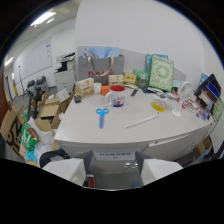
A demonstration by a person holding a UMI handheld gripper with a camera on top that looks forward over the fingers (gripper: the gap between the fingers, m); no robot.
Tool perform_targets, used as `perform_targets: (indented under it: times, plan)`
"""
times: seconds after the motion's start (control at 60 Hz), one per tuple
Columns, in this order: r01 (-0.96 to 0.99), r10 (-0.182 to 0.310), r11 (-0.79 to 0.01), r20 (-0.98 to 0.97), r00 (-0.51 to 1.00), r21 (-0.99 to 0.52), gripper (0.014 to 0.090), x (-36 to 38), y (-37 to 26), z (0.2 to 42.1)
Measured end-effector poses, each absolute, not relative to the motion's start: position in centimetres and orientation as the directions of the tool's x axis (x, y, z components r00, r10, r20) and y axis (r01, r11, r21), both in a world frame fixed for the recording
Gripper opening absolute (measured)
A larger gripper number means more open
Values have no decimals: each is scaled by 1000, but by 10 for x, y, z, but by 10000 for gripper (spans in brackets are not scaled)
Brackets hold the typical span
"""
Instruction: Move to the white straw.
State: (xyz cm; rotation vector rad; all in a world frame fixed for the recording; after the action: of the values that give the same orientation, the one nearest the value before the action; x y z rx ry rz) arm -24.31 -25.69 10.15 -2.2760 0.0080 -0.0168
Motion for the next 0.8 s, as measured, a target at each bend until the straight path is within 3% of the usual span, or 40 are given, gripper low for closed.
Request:
perform_targets:
  times: [0.25, 0.533, 0.8]
  plan:
    - [4, -19, -651, 21, 1000, -759, 838, -221, -264, 96]
    - [-19, -86, -669, 52, 995, -743, 841, -155, -260, 80]
    - [6, -58, -666, 60, 996, -746, 843, -108, -202, 68]
